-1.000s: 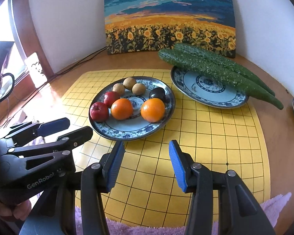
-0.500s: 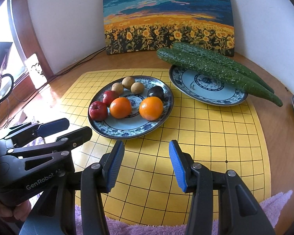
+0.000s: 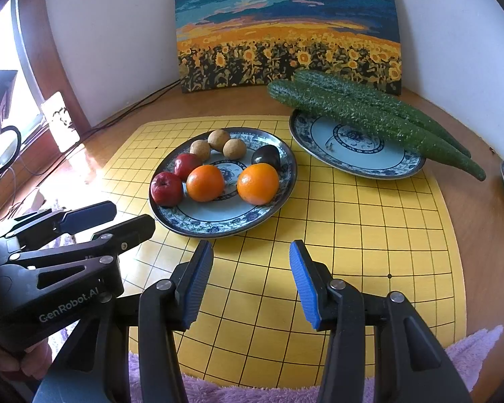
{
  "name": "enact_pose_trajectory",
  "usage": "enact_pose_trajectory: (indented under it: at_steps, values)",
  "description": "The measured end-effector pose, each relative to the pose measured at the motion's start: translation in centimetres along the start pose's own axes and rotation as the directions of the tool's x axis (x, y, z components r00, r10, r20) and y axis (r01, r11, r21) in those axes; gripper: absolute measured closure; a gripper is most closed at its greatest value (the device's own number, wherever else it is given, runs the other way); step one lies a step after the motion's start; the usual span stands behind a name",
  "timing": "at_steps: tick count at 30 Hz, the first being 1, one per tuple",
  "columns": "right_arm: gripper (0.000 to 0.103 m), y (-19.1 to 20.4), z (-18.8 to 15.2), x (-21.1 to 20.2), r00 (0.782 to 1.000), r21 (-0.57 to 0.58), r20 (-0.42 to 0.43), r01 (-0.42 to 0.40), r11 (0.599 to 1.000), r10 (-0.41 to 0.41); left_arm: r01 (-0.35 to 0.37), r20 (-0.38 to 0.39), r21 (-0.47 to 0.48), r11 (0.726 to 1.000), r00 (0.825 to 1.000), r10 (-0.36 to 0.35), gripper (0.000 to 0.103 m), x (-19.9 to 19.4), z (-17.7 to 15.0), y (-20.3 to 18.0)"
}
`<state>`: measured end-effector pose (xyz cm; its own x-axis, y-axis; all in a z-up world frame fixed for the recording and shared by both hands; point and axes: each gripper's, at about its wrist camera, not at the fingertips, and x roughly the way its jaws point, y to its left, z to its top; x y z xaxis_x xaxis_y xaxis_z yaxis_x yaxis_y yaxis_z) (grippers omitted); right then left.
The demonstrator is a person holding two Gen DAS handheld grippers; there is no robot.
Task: Organize fruits
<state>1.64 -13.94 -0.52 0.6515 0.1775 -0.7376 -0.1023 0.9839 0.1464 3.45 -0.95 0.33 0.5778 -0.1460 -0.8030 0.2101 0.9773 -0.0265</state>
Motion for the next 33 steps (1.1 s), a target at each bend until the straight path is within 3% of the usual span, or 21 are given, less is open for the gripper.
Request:
enact_pose_trajectory:
  at_steps: [33]
  values:
    - [0.054, 0.09, 0.08, 0.12, 1.000, -0.001, -0.001, 0.000, 1.000, 0.000, -0.014, 0.011, 0.000, 1.000, 1.000, 0.014, 0.050, -0.07, 0.00, 0.06]
